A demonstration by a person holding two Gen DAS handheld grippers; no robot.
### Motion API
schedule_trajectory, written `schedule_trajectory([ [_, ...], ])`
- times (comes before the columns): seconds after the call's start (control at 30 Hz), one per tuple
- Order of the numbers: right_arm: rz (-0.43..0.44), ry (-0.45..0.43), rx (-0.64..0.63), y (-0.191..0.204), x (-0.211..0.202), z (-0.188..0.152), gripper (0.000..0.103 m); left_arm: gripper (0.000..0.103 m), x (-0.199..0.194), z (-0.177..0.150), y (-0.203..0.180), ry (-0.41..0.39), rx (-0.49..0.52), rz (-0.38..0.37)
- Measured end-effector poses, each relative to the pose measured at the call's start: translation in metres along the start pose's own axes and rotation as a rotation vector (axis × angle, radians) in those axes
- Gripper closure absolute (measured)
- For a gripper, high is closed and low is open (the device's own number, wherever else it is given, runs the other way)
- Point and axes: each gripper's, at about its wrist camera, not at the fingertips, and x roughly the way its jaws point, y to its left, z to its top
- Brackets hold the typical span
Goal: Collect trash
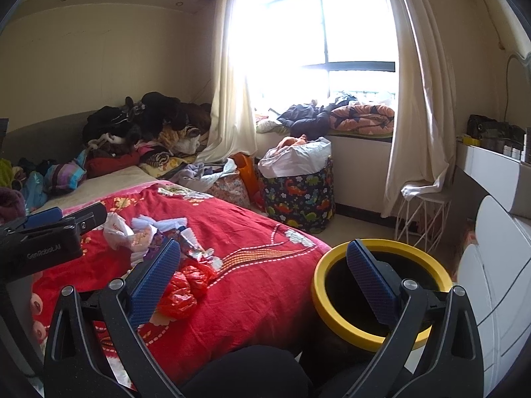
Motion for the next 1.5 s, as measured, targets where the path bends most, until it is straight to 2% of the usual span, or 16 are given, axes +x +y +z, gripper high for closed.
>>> schedule_trajectory([
  [0.33, 0.128, 0.001, -0.043, 0.043, 0.023, 0.007, 0.006, 0.01, 0.007, 0.012, 0.051, -0.043, -0.087, 0.056],
  [0.57, 0.201, 0.026, -0.057, 0.068, 0.043, 0.011, 0.006, 0.01, 0.018, 0.017, 0.081, -0.04, -0.114, 0.102],
  [0.67, 0.217, 0.081, -0.049, 0.078, 0.059, 0.008, 0.006, 0.01, 0.024, 0.018, 0.093, -0.047, -0.132, 0.105],
  [0.77, 0.195, 0.165, -0.051, 0.085, 0.078, 0.002, 0.006, 0.01, 0.036, 0.02, 0.106, -0.049, -0.146, 0.11],
  [0.93, 0.173, 0.278, -0.079, 0.084, 0.106, -0.014, 0.006, 0.01, 0.07, 0.021, 0.117, 0.007, -0.152, 0.133],
  [1.17, 0.171, 0.377, -0.129, 0.085, 0.135, -0.025, 0.006, 0.01, 0.136, 0.007, 0.117, 0.156, -0.173, 0.142],
  [1.23, 0.168, 0.403, -0.146, 0.086, 0.142, -0.028, 0.007, 0.01, 0.153, 0.002, 0.118, 0.194, -0.175, 0.168],
  [1.3, 0.169, 0.444, -0.146, 0.085, 0.149, -0.034, 0.016, 0.01, 0.165, -0.002, 0.121, 0.22, -0.189, 0.18],
  [1.4, 0.184, 0.52, -0.112, 0.078, 0.16, -0.041, 0.023, 0.01, 0.18, -0.006, 0.127, 0.248, -0.239, 0.177],
  [1.5, 0.211, 0.585, -0.072, 0.072, 0.168, -0.047, 0.03, 0.01, 0.195, -0.01, 0.136, 0.292, -0.343, 0.147],
])
